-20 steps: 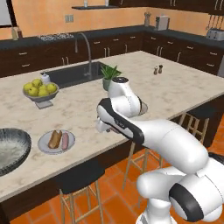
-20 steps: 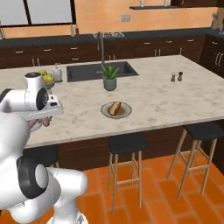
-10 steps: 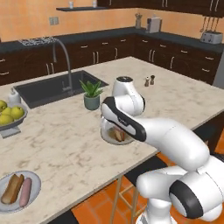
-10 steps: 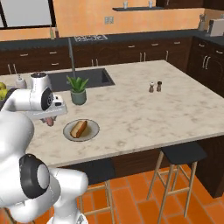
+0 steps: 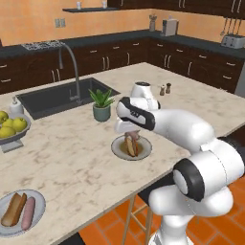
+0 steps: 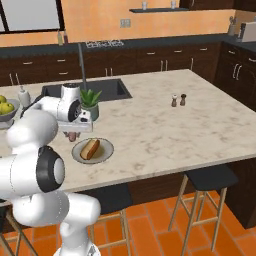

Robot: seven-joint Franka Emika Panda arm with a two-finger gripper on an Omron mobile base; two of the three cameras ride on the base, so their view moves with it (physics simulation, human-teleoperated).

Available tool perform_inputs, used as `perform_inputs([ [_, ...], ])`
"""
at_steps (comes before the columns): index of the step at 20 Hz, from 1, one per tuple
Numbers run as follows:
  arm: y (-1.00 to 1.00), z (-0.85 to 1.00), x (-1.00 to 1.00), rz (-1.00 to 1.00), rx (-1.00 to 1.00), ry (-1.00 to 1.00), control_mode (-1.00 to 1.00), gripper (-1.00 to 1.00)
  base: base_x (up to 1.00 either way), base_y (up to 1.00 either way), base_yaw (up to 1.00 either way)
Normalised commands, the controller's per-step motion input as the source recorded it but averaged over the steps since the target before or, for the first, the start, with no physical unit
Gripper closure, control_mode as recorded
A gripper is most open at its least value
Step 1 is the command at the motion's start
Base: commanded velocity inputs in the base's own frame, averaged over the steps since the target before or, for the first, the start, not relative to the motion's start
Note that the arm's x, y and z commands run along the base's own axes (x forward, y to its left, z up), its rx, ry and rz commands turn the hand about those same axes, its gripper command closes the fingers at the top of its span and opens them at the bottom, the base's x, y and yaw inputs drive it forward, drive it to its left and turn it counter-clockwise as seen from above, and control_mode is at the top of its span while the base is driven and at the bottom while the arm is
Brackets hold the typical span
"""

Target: Place one bun and one sausage from the bowl on each plate.

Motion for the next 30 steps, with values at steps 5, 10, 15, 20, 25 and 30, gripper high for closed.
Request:
perform_inputs([
  [5, -0.28, -0.60, 0.20, -0.76, 0.06, 0.12, -1.00, 1.00, 0.00, 0.00, 0.00],
  [10, -0.26, -0.57, 0.13, -0.66, 0.02, 0.15, -1.00, 1.00, 0.00, 0.00, 0.00],
  [15, -0.37, -0.13, 0.28, -0.19, 0.00, 0.01, -1.00, 1.00, 0.00, 0.00, 0.00],
  [20, -0.21, -0.46, 0.34, 0.02, 0.00, 0.05, -1.00, 1.00, 0.00, 0.00, 0.00],
  [25, -0.28, -0.25, 0.02, 0.18, 0.06, 0.00, -1.00, 1.00, 0.00, 0.00, 0.00],
  [30, 0.04, -0.39, 0.13, 0.13, 0.05, 0.00, -1.00, 1.00, 0.00, 0.00, 0.00],
])
